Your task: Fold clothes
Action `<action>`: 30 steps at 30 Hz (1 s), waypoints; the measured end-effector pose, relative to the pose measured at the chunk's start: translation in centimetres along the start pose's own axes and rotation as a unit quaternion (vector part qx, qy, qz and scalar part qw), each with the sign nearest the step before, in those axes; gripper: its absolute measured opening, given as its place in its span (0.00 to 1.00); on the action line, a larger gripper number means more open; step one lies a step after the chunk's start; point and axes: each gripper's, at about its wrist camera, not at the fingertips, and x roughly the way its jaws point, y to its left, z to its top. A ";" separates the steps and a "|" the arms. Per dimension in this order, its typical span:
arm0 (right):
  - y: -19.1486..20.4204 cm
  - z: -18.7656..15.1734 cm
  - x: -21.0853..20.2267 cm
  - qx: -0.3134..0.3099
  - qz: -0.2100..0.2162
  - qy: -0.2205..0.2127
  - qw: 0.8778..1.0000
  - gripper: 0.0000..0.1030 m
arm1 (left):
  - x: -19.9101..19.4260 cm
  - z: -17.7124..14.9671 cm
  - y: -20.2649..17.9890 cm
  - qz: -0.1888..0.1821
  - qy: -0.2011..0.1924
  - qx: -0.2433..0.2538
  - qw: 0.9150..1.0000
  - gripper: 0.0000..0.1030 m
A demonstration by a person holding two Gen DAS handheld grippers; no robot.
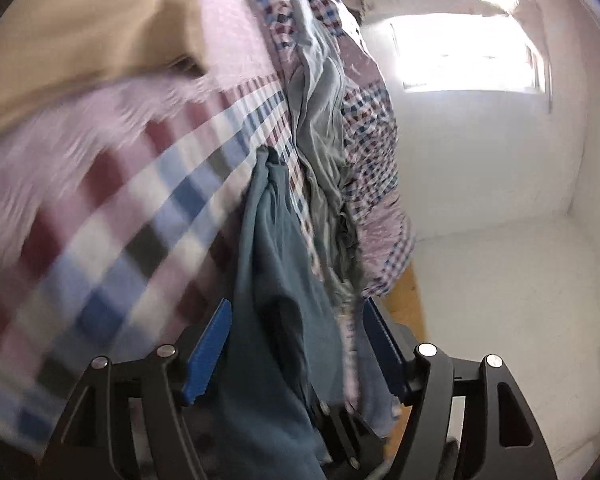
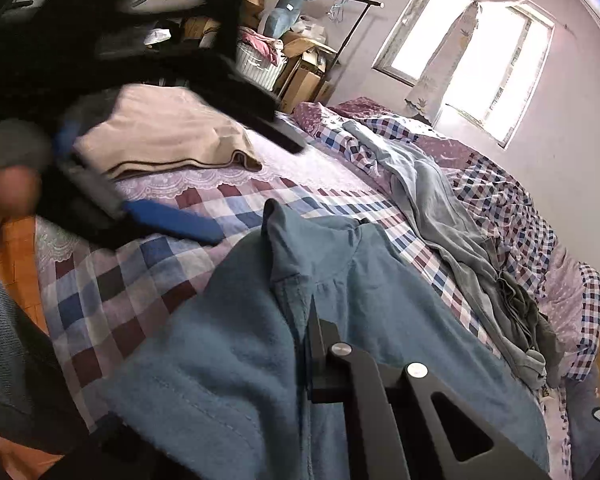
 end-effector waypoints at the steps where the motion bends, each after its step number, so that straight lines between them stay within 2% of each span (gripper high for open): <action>1: 0.0 0.0 -0.1 0.000 0.001 -0.001 1.000 0.03 | 0.4 0.4 -0.4 0.014 0.004 0.016 1.000 0.70; 4: -0.3 0.1 -0.4 0.003 0.004 -0.003 1.000 0.03 | 1.9 1.4 -1.3 0.054 0.023 0.057 0.997 0.70; 8: -0.8 0.3 -0.7 0.014 0.007 -0.006 1.000 0.03 | 4.4 2.3 -1.6 0.069 0.064 0.074 0.993 0.70; 14: -1.3 0.2 -1.0 0.023 0.010 -0.007 1.000 0.03 | 8.1 3.9 -3.0 0.064 0.111 0.101 0.987 0.70; 20: -2.2 0.3 -1.4 0.044 0.022 -0.011 0.999 0.03 | 12.2 7.0 -3.5 0.056 0.152 0.111 0.980 0.70; 30: -3.7 0.0 -1.9 0.072 0.033 -0.013 0.997 0.03 | 16.6 11.2 -4.5 0.053 0.170 0.134 0.975 0.69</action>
